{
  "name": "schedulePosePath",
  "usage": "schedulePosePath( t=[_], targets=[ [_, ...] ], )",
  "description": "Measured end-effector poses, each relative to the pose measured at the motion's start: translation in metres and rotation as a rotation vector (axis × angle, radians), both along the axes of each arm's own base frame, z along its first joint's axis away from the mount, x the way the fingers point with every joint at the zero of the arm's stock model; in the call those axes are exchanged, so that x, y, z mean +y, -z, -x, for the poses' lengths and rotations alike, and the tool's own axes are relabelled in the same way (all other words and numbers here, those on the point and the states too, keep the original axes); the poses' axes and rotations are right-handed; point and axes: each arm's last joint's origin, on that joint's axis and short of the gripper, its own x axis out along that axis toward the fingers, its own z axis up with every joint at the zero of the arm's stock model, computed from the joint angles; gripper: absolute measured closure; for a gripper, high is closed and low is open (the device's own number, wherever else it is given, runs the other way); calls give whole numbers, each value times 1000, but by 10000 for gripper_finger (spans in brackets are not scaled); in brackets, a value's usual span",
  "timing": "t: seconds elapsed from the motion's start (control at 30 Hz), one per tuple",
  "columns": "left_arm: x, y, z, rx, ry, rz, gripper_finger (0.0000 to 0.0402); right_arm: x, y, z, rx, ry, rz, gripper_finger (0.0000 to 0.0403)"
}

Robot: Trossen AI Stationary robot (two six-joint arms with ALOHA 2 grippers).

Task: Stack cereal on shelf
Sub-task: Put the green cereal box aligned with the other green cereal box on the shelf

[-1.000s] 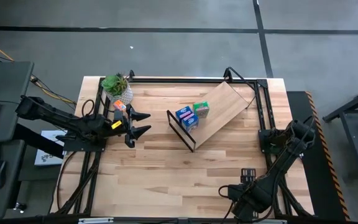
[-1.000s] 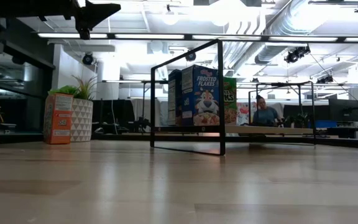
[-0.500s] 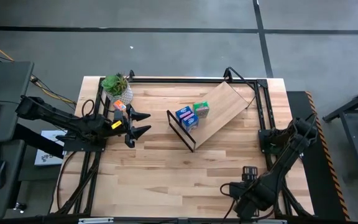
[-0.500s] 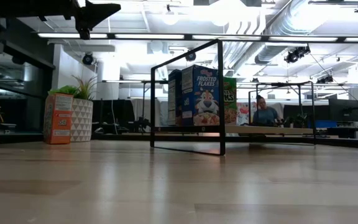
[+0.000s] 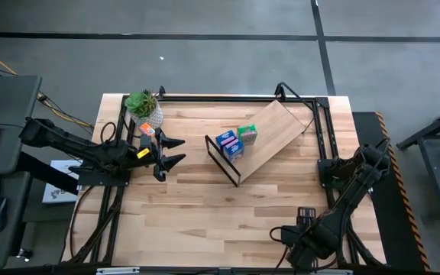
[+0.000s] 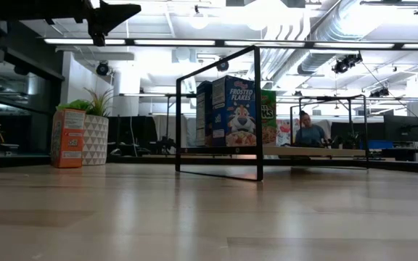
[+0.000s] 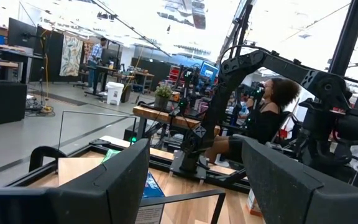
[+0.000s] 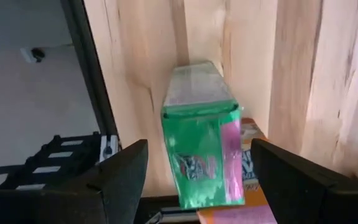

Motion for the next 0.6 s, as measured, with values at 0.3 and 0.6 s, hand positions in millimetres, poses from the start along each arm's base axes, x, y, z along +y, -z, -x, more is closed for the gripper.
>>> schedulePosePath(
  t=[0.3, 0.6],
  targets=[
    [0, 0, 0, 0, 0, 0, 154, 0, 0, -1, -34, 27, 18, 126],
    [0, 0, 0, 0, 0, 1, 154, 2, 1, -1, -8, 30, 0, 126]
  ],
)
